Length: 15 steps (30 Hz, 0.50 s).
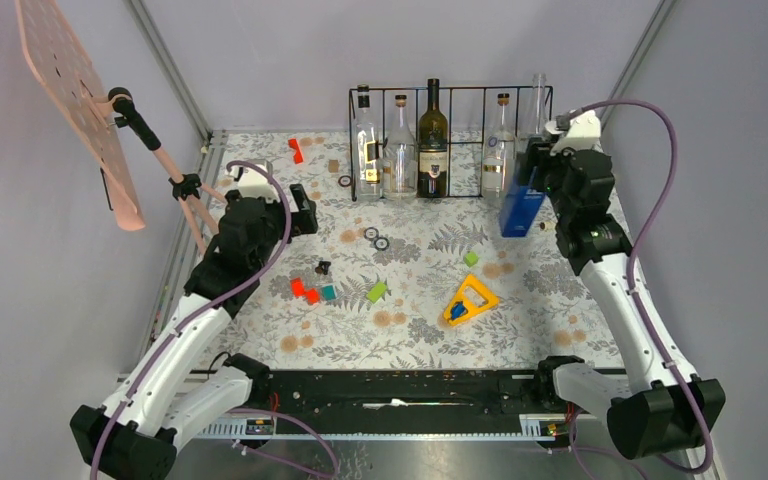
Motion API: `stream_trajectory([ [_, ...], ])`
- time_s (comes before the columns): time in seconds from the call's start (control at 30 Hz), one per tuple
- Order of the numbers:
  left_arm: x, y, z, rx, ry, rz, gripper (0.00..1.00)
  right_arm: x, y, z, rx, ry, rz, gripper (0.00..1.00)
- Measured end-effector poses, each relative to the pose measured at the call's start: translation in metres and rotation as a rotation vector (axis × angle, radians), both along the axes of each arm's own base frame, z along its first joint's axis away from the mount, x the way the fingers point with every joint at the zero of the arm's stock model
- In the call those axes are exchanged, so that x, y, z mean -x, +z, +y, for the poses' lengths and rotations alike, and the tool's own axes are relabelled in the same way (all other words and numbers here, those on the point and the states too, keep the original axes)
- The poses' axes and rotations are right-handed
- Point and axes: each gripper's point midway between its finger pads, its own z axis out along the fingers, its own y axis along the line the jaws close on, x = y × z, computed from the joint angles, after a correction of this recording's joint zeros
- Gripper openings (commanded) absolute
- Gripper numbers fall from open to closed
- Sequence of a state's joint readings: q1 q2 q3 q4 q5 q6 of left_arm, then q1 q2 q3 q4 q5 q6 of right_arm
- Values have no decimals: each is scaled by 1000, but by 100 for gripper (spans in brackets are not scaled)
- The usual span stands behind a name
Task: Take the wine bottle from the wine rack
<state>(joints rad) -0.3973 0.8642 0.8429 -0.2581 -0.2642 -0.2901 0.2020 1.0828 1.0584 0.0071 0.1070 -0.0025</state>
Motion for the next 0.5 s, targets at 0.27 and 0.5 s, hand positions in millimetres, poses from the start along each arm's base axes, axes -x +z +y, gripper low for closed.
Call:
stream_trajectory([
  [0.27,3,10,-3,27,-20,-35,99,-2,-29,-110,116,-347,123,0],
  [0.5,14,14,-10,73,-78,-102,99,-16,-45,-187,117,-603,174,0],
])
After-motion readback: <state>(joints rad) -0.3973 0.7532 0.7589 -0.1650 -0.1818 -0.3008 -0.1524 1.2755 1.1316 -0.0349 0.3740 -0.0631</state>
